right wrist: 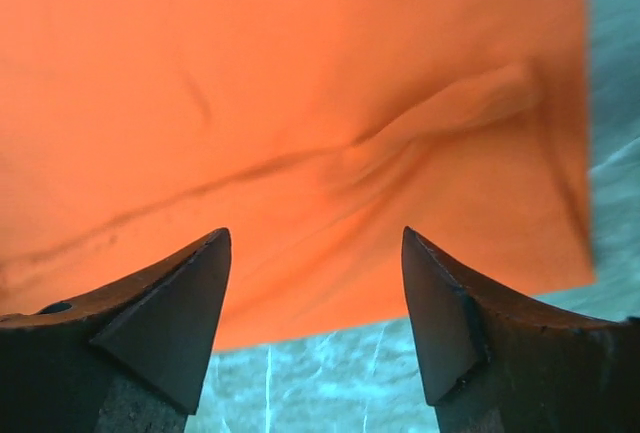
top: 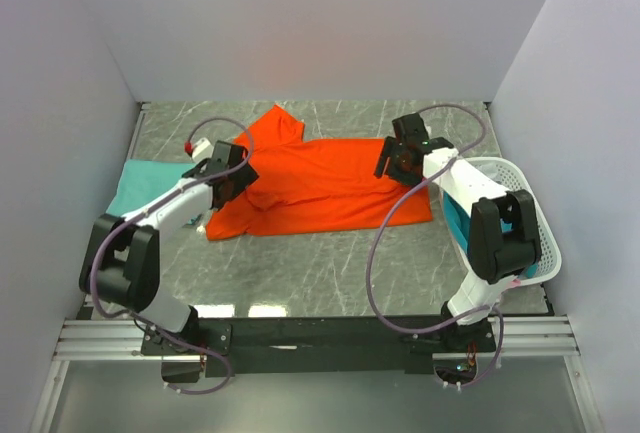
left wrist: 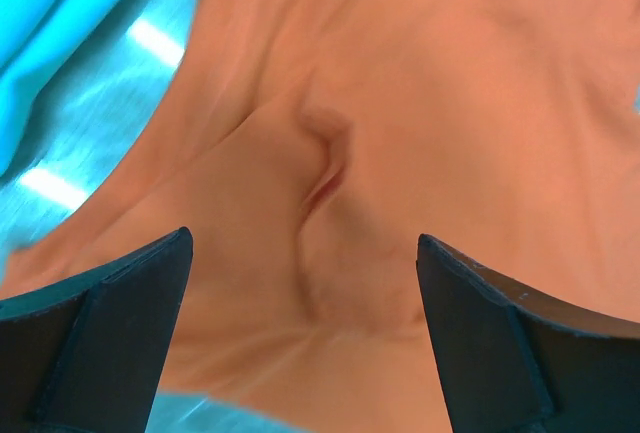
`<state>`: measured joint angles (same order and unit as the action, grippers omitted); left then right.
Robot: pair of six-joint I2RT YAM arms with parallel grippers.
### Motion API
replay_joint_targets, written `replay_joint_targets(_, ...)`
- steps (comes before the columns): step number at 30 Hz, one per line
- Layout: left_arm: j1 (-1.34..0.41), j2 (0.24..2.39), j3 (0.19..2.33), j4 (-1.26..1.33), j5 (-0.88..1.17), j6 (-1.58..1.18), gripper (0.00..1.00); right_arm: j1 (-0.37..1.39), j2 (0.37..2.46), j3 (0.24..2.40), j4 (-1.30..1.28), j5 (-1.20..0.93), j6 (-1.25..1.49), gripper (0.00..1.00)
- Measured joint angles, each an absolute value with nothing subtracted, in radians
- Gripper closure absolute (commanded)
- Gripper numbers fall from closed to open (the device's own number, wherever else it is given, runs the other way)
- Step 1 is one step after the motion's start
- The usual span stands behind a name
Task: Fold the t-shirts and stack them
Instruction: Fold the tshirt
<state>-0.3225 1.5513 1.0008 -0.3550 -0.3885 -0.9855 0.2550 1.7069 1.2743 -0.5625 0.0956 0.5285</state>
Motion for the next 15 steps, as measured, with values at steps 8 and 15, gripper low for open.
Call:
replay_joint_targets(8,-0.322,1.492,0.841,-0.297,-0.279,-0.991,0.01,0.321,1.713,1.222,-0.548,0.057,0.530,0.19)
replay_joint_targets(15,-0.322,1.528,0.842,-0.212,-0.181,-0.989,0.01,0.318,1.774,1.233,-0.515,0.043,0.526,0.19)
